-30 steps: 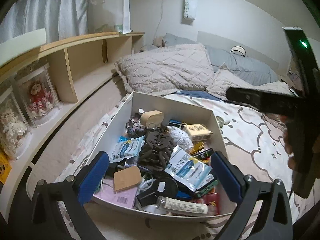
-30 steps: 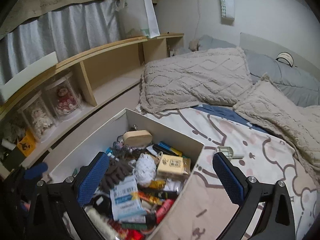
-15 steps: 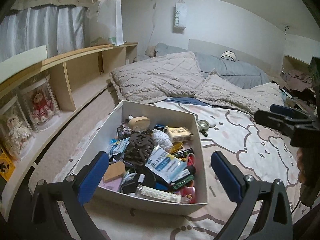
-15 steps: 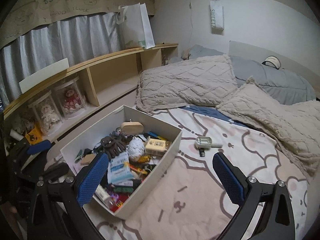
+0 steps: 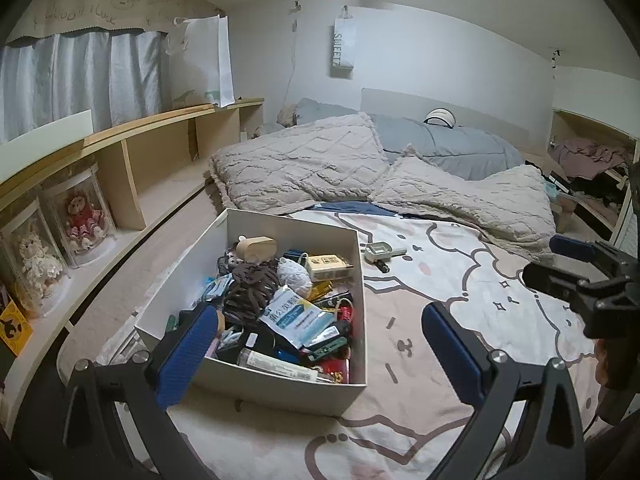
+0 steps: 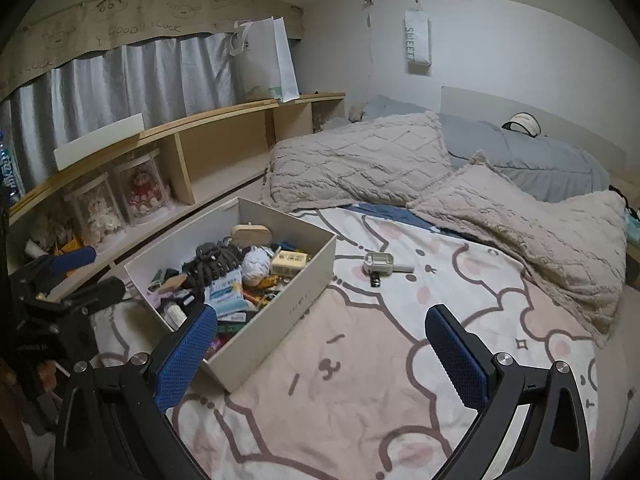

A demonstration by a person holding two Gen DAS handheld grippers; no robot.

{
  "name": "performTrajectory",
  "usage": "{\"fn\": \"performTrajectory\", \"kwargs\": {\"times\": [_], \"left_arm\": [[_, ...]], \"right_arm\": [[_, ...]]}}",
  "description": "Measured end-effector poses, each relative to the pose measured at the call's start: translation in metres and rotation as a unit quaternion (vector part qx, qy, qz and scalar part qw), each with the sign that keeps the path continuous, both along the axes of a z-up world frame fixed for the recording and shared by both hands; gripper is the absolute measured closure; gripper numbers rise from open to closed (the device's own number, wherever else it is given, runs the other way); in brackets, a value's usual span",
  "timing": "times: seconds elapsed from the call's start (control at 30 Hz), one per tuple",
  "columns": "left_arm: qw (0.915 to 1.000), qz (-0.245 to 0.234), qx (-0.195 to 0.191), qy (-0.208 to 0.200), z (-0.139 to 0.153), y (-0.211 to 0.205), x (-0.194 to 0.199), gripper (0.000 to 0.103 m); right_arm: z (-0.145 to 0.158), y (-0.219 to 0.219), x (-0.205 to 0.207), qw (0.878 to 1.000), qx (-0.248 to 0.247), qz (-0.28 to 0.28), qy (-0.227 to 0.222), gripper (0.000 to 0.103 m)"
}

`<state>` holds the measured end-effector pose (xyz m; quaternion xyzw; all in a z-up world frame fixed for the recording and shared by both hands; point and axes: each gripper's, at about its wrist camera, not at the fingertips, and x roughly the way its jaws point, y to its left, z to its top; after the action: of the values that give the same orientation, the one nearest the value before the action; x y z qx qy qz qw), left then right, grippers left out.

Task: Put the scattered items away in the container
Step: 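Withdraw both open grippers from the box over the bed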

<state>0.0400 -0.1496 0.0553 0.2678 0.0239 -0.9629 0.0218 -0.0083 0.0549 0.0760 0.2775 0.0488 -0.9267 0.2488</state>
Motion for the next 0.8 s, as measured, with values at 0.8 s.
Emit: {"fn": "performTrajectory", "kwargs": {"times": [0.8], "left_arm": [[0.9999, 0.003, -0.012, 0.002, -0.005, 0.025, 0.016, 0.000]], "right_arm": [[-0.011, 0.030, 0.021, 1.000, 0.004, -0.004, 0.016, 0.000]]}}
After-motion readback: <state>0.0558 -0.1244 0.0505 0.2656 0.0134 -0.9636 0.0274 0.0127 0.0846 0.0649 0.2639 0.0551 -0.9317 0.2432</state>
